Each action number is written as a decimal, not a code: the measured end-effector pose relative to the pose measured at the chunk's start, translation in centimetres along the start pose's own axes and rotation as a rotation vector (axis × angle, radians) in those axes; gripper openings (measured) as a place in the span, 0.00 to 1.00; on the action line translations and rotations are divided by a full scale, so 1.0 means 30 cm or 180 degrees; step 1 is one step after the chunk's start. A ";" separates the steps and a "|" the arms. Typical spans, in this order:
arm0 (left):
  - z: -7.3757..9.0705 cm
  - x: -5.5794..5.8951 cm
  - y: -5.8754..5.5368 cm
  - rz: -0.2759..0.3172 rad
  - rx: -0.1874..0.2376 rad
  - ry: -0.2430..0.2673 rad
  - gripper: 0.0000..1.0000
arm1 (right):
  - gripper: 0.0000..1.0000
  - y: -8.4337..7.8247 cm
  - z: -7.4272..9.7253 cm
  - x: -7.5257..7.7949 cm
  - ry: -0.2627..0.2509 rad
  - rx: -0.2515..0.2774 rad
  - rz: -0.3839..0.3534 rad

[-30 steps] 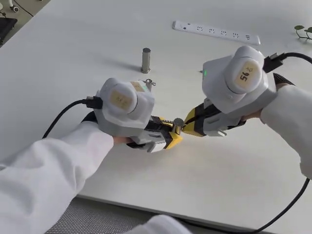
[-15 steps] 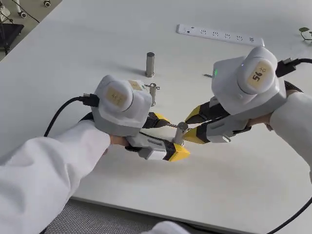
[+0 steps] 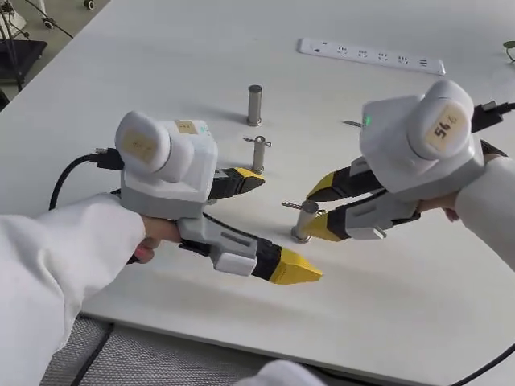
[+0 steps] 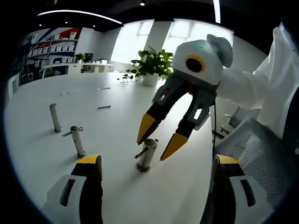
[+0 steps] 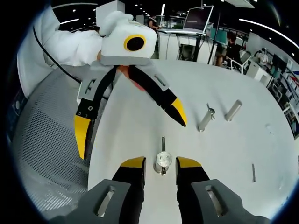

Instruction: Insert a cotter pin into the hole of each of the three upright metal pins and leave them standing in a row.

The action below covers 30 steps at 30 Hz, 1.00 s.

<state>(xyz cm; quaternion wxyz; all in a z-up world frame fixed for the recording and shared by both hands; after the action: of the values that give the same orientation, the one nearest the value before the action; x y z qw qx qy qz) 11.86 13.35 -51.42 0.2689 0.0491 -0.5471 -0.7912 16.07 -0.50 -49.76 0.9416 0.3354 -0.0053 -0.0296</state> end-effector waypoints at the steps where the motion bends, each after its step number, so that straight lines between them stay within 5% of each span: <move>1: 0.005 0.003 -0.001 -0.0011 -0.0012 -0.0014 0.99 | 0.20 -0.004 -0.005 -0.002 0.0013 -0.0021 -0.0007; 8: 0.022 0.010 -0.017 -0.0045 -0.0110 -0.0014 0.99 | 0.18 -0.018 -0.032 0.002 0.0066 -0.0044 -0.0060; 30: 0.055 -0.018 0.012 -0.0013 0.0002 0.0092 0.99 | 0.08 -0.014 -0.057 0.043 0.0152 -0.0063 -0.0086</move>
<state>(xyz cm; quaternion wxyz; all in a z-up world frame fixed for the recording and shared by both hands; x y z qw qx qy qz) 11.85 14.91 -50.57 0.2751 0.0618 -0.5433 -0.7907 17.38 0.19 -51.36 0.9442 0.3267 0.0221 -0.0344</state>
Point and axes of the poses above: the centre of the closed fingertips' face, and the gripper's own axes: z roughly backward along the fingers, x roughly to its right, y roughly out of its top, the point moved 9 cm from there along z, roughly backward along the fingers, and after that the axes turned 5 degrees about -z, right-handed, at the moved point
